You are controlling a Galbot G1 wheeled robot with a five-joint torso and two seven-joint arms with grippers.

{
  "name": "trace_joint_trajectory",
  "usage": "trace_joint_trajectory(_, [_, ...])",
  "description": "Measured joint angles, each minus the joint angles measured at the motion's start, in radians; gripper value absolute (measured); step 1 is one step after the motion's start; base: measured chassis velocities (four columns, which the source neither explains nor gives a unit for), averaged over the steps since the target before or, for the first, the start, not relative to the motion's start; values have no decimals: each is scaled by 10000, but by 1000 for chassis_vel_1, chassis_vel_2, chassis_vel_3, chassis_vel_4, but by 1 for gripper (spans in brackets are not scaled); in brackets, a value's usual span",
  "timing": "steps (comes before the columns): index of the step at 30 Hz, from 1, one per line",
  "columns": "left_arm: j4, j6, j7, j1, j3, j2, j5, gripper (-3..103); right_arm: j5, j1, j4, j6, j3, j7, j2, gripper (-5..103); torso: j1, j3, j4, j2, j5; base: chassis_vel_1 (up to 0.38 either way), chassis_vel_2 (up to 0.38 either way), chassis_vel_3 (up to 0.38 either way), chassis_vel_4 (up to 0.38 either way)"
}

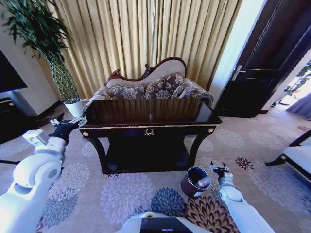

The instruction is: Move to the front of the table and place the trash on the table into the trash bin.

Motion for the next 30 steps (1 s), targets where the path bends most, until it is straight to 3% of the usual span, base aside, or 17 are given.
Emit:
trace_joint_trajectory(5, [22,-1,16,-23,37,-31,1,100,95,-159,170,-14,85,0,-95,100,0,0,-1,0,0,0,0,0,0])
trace_joint_trajectory(30, [29,3,40,-15,209,-171,112,100,436,-279,251,-17,162,-23,-243,100,0,0,0,0,1,0,0,0,0])
